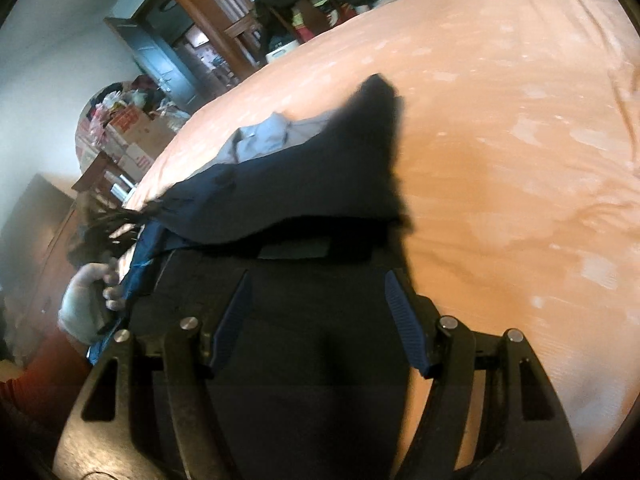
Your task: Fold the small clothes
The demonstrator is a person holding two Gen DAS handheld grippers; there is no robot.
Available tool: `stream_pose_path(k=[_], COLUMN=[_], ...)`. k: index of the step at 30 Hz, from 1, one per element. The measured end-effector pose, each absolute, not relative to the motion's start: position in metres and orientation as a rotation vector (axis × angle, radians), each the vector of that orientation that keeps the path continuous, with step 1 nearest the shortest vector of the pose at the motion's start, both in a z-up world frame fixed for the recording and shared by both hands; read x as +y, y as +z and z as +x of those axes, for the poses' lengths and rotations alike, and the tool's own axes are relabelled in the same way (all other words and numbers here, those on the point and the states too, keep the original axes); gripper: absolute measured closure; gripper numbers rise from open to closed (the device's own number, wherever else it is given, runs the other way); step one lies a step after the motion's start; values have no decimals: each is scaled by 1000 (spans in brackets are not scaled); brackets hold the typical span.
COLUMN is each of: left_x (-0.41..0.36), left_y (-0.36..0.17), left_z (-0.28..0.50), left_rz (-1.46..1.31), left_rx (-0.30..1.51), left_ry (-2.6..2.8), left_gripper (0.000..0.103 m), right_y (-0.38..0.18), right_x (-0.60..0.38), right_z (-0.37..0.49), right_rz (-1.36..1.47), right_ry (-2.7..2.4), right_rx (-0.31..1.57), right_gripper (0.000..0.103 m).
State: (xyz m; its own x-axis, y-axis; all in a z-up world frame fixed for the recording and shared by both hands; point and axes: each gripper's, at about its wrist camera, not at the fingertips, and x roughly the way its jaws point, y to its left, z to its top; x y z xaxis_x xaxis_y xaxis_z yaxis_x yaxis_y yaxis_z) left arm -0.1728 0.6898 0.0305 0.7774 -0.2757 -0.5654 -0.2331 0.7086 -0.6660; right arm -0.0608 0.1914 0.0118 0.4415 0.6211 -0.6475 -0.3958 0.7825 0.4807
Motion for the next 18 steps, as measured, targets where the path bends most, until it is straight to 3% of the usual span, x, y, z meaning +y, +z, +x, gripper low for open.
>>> stream_pose_path(k=[3,7,11,16,18], left_x=[704,713,720,720,722], left_y=[49,20,20,5,0], left_z=[-188,-185,-195,-190,-191], left_rz=[-770,-784,-800,-781,-796], left_rx=[623,717,675,727,724], left_ry=[16,57,84,103,111], left_gripper=[94,94,93,91,90], right_y=[11,13,25,25,8], right_x=[177,184,196,234,251], right_z=[-60,-41,-21,31,55], right_rz=[278,224,211,136,104], right_ry=[607,606,633,716,731], right_rx=[914,899,859,873,939], right_gripper=[35,36,39,55,55])
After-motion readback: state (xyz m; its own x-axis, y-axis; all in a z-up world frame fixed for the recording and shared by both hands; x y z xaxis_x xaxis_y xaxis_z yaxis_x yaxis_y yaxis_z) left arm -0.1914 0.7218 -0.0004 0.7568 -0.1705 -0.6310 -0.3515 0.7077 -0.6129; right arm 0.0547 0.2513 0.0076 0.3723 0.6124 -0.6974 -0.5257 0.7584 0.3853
